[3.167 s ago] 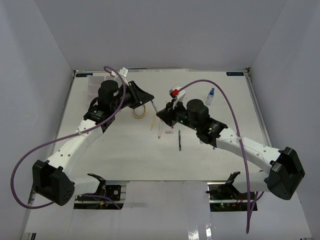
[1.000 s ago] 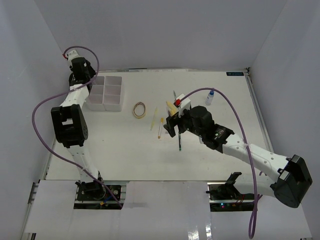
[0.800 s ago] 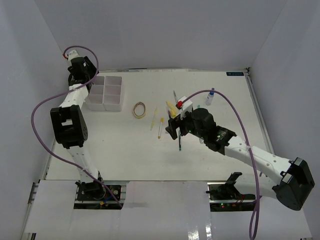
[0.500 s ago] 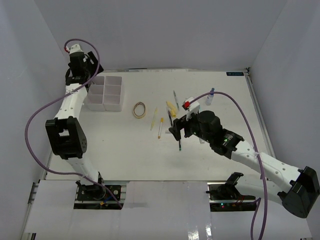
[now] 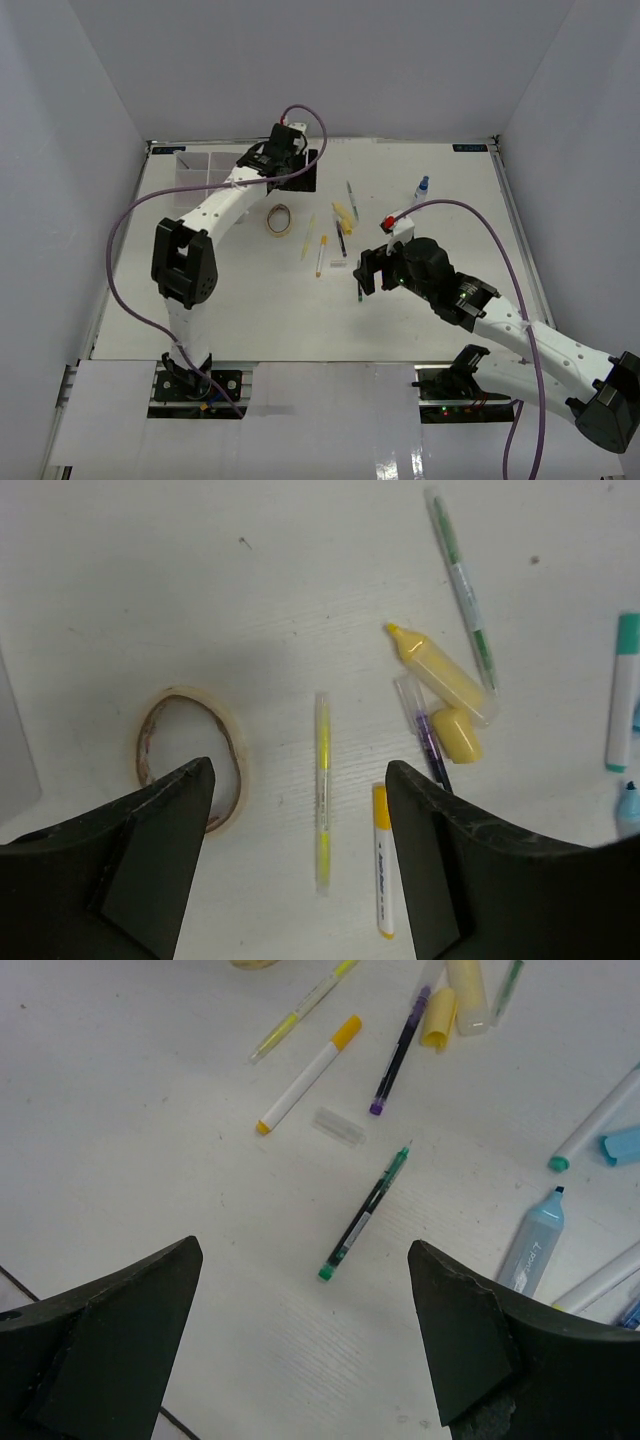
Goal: Sort the stationery into containers
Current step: Pick up the pen from the center of the board.
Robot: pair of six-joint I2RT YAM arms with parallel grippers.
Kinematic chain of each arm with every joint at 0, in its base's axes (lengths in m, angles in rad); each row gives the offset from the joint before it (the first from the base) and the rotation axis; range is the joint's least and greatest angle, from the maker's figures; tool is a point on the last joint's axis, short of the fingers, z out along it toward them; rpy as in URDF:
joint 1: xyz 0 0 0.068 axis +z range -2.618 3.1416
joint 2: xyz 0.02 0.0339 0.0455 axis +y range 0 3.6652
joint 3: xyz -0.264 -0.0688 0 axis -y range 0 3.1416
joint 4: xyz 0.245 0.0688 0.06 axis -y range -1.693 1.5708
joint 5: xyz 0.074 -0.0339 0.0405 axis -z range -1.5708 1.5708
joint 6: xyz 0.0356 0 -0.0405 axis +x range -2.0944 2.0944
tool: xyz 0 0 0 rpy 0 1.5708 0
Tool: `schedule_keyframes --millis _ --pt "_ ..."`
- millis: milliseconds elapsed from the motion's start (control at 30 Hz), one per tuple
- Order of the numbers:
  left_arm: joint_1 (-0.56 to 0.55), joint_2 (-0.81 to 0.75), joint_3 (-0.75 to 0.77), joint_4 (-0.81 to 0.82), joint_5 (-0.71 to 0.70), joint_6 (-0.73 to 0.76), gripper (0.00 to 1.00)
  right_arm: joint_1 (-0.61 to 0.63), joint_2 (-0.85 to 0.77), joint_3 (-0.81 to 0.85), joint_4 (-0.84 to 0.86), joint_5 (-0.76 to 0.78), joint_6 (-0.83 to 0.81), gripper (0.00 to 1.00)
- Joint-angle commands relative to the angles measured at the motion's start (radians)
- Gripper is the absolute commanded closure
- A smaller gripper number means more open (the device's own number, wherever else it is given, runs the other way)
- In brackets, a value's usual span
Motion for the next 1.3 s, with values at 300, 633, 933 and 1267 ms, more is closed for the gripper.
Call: schedule_keyframes --millis 300,633,933,1267 --pt "-0.091 0.314 0.254 -0.183 -0.051 -0.035 0.35 -0.001 -0.012 -0.021 -0.025 0.034 0.044 0.1" --pt "-0.094 0.388 0.255 -0.217 -0.068 -0.08 0.47 -0.001 0.002 -0.029 -0.034 0.036 0.05 0.1" --pt "-0.095 0.397 0.223 -0.218 -0.068 -0.1 0.55 -0.002 0.013 -0.028 -0.036 0.03 0.051 0.1" --pt "-0.103 0.409 0.211 -0.222 -0.072 -0.112 0.59 -0.002 0.013 -0.033 -0.038 0.028 0.054 0.1"
